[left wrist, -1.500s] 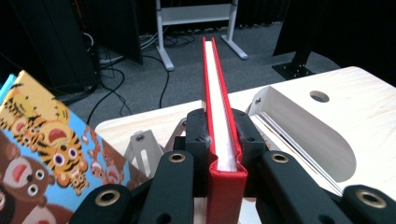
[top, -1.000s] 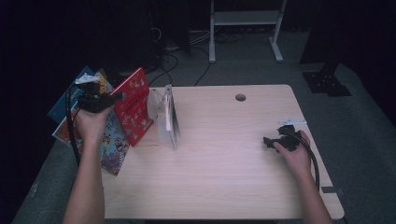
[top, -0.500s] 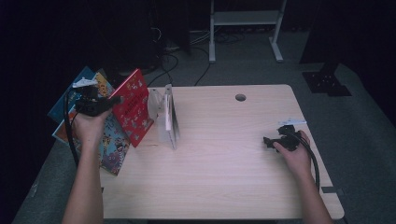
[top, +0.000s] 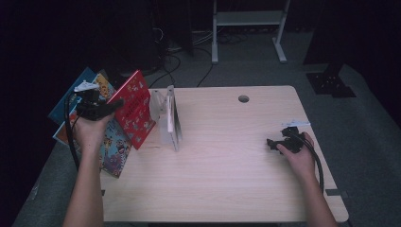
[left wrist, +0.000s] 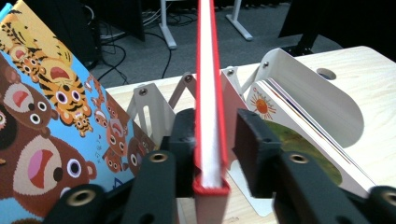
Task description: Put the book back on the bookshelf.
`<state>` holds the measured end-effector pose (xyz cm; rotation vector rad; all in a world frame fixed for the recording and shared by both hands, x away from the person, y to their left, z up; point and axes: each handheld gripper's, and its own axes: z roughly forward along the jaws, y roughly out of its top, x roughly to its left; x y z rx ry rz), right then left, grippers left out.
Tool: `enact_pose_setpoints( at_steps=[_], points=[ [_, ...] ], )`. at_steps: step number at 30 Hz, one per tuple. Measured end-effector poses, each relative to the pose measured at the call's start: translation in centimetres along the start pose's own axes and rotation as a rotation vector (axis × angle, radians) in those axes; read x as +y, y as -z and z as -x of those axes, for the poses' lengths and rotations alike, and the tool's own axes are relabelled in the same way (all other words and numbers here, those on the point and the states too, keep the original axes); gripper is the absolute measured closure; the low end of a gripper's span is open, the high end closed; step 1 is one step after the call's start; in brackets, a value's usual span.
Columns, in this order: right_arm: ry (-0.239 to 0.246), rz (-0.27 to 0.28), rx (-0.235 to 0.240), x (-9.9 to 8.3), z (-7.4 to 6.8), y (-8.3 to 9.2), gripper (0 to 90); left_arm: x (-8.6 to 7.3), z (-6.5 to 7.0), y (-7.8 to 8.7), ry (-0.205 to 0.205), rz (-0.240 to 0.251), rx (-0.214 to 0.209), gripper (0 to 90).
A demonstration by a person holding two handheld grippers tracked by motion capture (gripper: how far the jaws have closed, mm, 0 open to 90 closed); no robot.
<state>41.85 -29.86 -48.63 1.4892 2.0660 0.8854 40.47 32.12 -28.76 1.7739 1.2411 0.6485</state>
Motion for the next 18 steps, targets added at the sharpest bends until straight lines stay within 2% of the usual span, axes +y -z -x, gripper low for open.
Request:
enact_pose_setpoints(
  at_steps=[2, 3, 5, 7, 10, 18],
  points=[
    [0.000, 0.000, 0.000, 0.0, 0.0, 0.0, 2.6, -0.3, 0.1, 0.3, -0.014, 0.008, 0.025, 52.5],
    [0.000, 0.000, 0.000, 0.0, 0.0, 0.0, 2.6, -0.3, 0.1, 0.4, -0.014, 0.010, 0.024, 47.5],
    [0.000, 0.000, 0.000, 0.0, 0.0, 0.0, 2.6, -0.4, 0.0, 0.5, -0.014, 0.009, 0.021, 45.6],
    [0.000, 0.000, 0.000, 0.0, 0.0, 0.0, 2.6, -0.5, 0.1, 0.8, -0.014, 0.005, 0.021, 38.0],
    [0.000, 0.000, 0.000, 0.0, 0.0, 0.0, 2.6, -0.9, 0.3, 1.3, -0.004, 0.032, 0.023, 33.2],
    [0.000, 0.000, 0.000, 0.0, 0.0, 0.0, 2.6, -2.1, 0.8, 2.4, -0.007, 0.046, 0.044, 22.3]
  ],
)
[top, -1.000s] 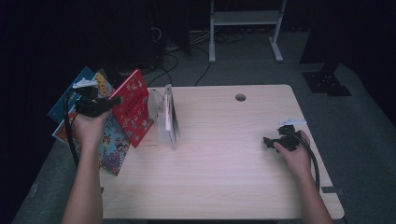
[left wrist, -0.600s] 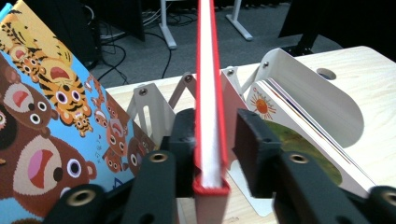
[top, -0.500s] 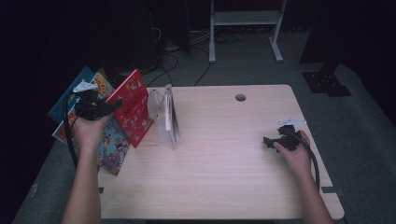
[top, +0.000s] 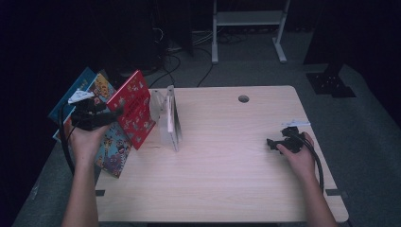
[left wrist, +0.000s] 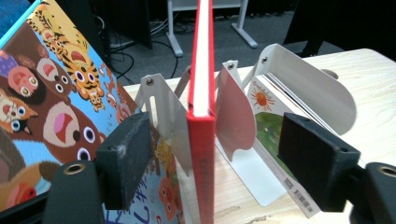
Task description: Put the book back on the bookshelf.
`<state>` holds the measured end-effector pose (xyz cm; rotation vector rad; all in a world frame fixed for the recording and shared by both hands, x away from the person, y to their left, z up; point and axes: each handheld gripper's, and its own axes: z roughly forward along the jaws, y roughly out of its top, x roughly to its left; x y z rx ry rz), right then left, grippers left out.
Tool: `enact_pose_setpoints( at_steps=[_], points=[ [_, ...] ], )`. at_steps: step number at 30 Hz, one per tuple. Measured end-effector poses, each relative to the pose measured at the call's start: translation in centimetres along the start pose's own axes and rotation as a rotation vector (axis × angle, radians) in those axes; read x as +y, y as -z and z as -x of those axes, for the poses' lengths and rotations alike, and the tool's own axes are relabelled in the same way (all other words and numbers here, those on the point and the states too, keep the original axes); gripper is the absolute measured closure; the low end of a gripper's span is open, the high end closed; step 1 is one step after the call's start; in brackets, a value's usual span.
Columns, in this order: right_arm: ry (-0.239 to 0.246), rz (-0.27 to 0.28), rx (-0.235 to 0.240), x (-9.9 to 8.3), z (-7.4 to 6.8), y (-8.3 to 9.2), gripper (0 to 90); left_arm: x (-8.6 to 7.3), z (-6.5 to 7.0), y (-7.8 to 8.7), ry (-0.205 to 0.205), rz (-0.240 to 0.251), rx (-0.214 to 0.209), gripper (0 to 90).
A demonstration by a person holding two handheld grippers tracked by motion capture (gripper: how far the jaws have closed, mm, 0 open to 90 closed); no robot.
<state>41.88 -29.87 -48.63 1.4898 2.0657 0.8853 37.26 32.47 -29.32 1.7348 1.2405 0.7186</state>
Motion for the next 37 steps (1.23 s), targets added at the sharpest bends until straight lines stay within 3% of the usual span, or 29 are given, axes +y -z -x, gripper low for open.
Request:
enact_pose_setpoints(
  at_steps=[7, 17, 27, 37],
  points=[
    [0.000, 0.000, 0.000, 0.0, 0.0, 0.0, 2.6, -1.0, 0.6, 1.1, 0.011, -0.002, 0.019, 10.3],
    [0.000, 0.000, 0.000, 0.0, 0.0, 0.0, 2.6, -3.0, 1.5, 2.1, 0.015, 0.001, 0.010, 3.1],
    [0.000, 0.000, 0.000, 0.0, 0.0, 0.0, 2.6, -5.7, 2.4, 2.6, 0.029, 0.012, -0.009, 1.8],
    [0.000, 0.000, 0.000, 0.0, 0.0, 0.0, 2.6, -6.3, 2.9, 2.8, 0.027, 0.019, -0.021, 1.8]
  ],
)
